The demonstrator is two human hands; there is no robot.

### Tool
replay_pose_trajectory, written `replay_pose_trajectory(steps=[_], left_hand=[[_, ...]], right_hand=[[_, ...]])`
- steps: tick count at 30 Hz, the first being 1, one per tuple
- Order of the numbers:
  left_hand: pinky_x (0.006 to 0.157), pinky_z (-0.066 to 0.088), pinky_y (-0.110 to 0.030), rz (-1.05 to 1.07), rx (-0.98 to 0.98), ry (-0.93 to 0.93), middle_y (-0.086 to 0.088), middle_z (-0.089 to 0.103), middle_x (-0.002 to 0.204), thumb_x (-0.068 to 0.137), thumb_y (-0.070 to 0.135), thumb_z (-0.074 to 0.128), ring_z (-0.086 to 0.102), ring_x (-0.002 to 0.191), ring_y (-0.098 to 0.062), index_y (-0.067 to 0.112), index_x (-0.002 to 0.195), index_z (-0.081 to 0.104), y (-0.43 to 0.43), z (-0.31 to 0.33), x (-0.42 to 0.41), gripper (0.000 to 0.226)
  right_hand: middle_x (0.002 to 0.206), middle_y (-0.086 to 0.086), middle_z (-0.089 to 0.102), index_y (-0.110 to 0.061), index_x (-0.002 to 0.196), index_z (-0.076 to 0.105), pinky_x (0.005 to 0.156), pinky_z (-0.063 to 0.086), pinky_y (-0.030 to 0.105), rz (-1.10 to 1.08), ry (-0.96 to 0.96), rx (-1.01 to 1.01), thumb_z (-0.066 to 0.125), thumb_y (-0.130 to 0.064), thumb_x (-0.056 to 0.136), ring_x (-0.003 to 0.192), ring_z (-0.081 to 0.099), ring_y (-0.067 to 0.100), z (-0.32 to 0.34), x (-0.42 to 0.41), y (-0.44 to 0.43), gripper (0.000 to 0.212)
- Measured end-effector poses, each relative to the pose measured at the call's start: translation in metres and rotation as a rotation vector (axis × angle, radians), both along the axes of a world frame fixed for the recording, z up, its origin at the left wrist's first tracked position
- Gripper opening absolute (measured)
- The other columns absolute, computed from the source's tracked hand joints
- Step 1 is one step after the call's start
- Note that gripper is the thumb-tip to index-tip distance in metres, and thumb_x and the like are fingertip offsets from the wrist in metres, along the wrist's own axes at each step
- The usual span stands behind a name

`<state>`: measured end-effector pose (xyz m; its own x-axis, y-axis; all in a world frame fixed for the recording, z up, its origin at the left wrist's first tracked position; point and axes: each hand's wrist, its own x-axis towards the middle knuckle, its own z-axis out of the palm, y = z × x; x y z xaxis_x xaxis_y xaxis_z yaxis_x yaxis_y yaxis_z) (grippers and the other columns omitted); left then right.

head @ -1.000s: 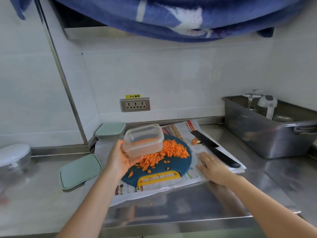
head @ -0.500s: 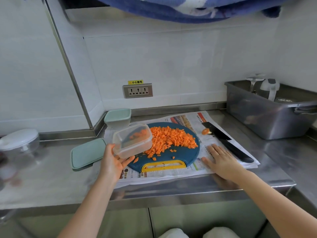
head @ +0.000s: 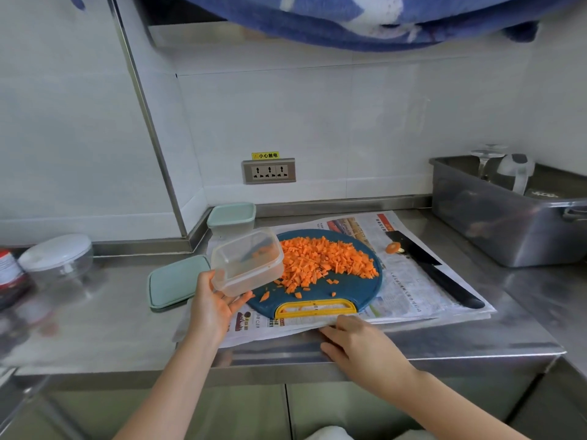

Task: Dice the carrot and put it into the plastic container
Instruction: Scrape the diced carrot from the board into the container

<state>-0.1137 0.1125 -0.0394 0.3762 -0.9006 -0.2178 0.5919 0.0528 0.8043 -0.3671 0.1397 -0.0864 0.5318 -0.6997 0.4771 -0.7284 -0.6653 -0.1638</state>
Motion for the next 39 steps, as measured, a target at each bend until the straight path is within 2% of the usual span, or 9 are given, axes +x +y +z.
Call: replay_pose_trajectory(steps=[6,12,19,21,24,28,32,35,39], left_hand=[[0.054,0.058,-0.031,0.023,0.0,0.005,-0.013,0.065,0.1,0.094,0.028,0.046,0.064,0.09,-0.027,0.014,0.101,0.058,0.0,0.007,-0.001,0.019],[0.053,0.058,-0.031,0.031,-0.016,-0.003,-0.013,0.064,0.099,0.094,0.027,0.045,0.064,0.087,-0.027,0.014,0.1,0.057,0.002,0.009,0.002,0.019],[0.054,0.058,-0.031,0.011,-0.018,-0.016,-0.012,0.064,0.1,0.094,0.028,0.045,0.064,0.091,-0.027,0.015,0.103,0.057,0.001,0.015,-0.003,0.02],[0.053,0.058,-0.031,0.017,-0.021,-0.011,-0.012,0.064,0.098,0.094,0.028,0.045,0.064,0.089,-0.027,0.015,0.1,0.057,0.001,0.016,-0.004,0.019],[0.051,0.058,-0.03,0.043,-0.024,-0.017,-0.011,0.064,0.097,0.094,0.028,0.044,0.063,0.088,-0.027,0.015,0.097,0.057,0.001,0.016,-0.003,0.019],[0.05,0.057,-0.03,0.032,-0.024,0.008,-0.012,0.063,0.095,0.095,0.027,0.041,0.062,0.086,-0.027,0.013,0.096,0.057,0.004,0.011,-0.004,0.022],[0.051,0.058,-0.03,0.026,-0.015,0.006,-0.013,0.063,0.096,0.094,0.027,0.041,0.063,0.088,-0.028,0.012,0.098,0.057,0.003,0.014,-0.004,0.022],[0.05,0.058,-0.03,0.035,-0.017,-0.019,-0.013,0.063,0.095,0.094,0.025,0.043,0.063,0.086,-0.028,0.011,0.098,0.056,0.0,0.02,-0.004,0.019],[0.054,0.059,-0.033,0.045,-0.02,-0.047,-0.013,0.062,0.095,0.095,0.023,0.042,0.062,0.087,-0.028,0.012,0.097,0.054,0.002,0.025,-0.004,0.016]], right_hand=[[0.087,-0.001,0.058,-0.02,0.105,0.068,0.061,0.052,0.03,0.124,0.039,0.092,0.033,-0.042,0.094,0.075,0.06,0.02,0.001,0.015,-0.01,0.043],[0.071,-0.009,0.051,-0.028,0.089,0.072,0.043,0.039,0.019,0.24,0.091,-0.123,0.036,-0.054,0.095,0.054,0.052,0.008,0.008,0.012,-0.001,0.045],[0.063,-0.008,0.05,-0.023,0.066,0.067,0.041,0.038,0.021,0.271,0.014,-0.187,0.065,-0.023,0.083,0.051,0.047,0.007,-0.003,0.02,0.009,0.017],[0.061,-0.008,0.051,-0.021,0.064,0.066,0.042,0.039,0.019,0.188,-0.116,-0.141,0.059,-0.023,0.083,0.049,0.046,0.005,0.009,0.007,0.004,0.021],[0.064,-0.007,0.056,-0.017,0.065,0.066,0.048,0.047,0.02,-0.202,-0.263,-0.069,0.067,-0.022,0.085,0.049,0.051,0.005,0.041,-0.034,-0.027,0.02],[0.068,-0.004,0.053,-0.013,0.074,0.058,0.054,0.037,0.023,-0.547,-0.034,0.114,0.054,-0.035,0.095,0.058,0.049,0.012,0.06,-0.076,-0.057,0.03],[0.101,-0.005,0.064,-0.017,0.102,0.067,0.075,0.043,0.015,-0.07,-0.044,0.194,0.055,-0.026,0.095,0.091,0.06,0.011,0.051,-0.068,-0.041,0.017],[0.115,-0.009,0.056,-0.023,0.123,0.059,0.086,0.04,0.018,0.071,0.187,0.215,0.058,-0.044,0.09,0.106,0.052,0.008,0.045,-0.062,-0.04,0.039],[0.089,-0.001,0.063,-0.017,0.093,0.069,0.061,0.05,0.027,0.134,0.281,0.064,0.047,-0.025,0.088,0.078,0.064,0.019,0.037,-0.046,-0.039,0.024]])
